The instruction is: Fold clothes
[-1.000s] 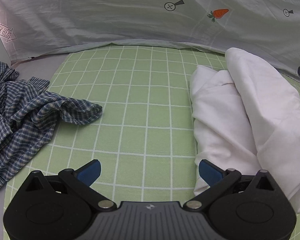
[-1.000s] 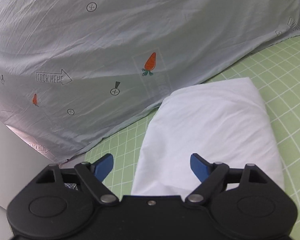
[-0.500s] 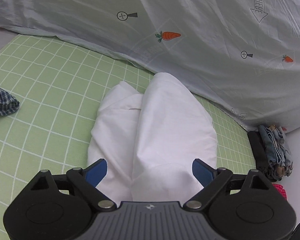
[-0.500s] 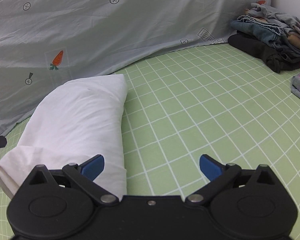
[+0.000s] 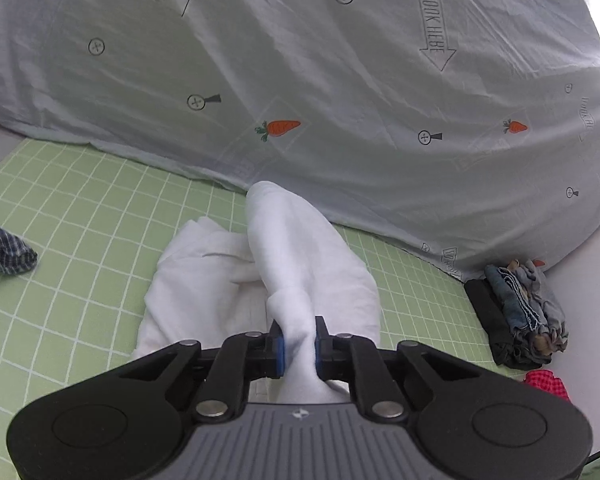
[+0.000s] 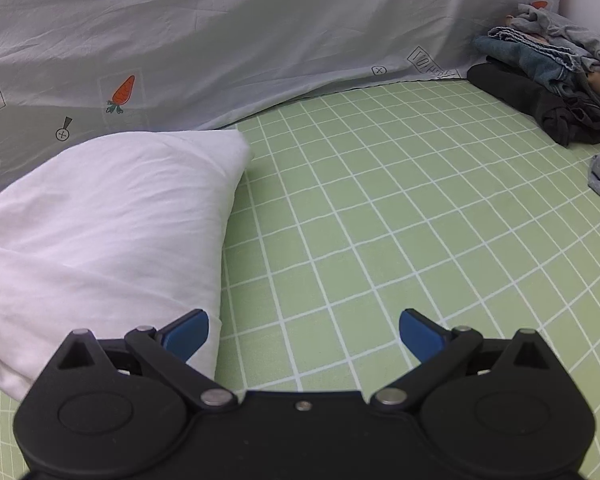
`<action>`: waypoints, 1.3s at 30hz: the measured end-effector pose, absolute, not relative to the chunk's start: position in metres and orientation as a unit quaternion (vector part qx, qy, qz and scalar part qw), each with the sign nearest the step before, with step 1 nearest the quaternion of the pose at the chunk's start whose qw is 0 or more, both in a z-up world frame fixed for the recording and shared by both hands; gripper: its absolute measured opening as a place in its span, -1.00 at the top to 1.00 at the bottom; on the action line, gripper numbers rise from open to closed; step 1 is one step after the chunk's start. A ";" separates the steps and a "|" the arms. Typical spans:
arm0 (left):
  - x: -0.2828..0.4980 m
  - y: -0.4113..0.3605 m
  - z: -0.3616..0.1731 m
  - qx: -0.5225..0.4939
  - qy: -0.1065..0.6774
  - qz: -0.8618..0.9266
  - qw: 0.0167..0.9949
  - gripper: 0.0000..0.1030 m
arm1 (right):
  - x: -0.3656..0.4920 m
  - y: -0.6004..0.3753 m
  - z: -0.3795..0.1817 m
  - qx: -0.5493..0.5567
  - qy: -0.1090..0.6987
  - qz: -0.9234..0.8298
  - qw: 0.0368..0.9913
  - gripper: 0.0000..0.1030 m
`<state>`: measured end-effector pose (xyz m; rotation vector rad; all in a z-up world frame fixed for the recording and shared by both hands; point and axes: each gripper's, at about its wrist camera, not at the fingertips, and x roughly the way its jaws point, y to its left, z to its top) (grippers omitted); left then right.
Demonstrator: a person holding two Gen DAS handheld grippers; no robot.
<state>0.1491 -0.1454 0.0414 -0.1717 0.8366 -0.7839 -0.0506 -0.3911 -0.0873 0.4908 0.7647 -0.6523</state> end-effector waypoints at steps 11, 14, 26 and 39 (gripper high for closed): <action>0.192 -0.089 -0.040 -0.096 0.501 -0.239 0.826 0.22 | -0.027 -0.383 -0.088 0.224 0.379 -0.287 0.851 -1.00; 0.199 -0.099 -0.021 -0.037 0.472 -0.256 0.843 -0.24 | -0.019 -0.383 -0.085 0.228 0.376 -0.283 0.852 -1.00; 0.263 -0.160 -0.047 0.041 0.494 -0.371 0.785 -0.88 | 0.016 -0.383 -0.073 0.250 0.366 -0.268 0.856 -1.00; 0.294 -0.166 -0.099 -0.005 0.551 -0.409 0.728 -0.92 | 0.087 -0.391 -0.093 0.323 0.376 -0.232 0.837 -1.00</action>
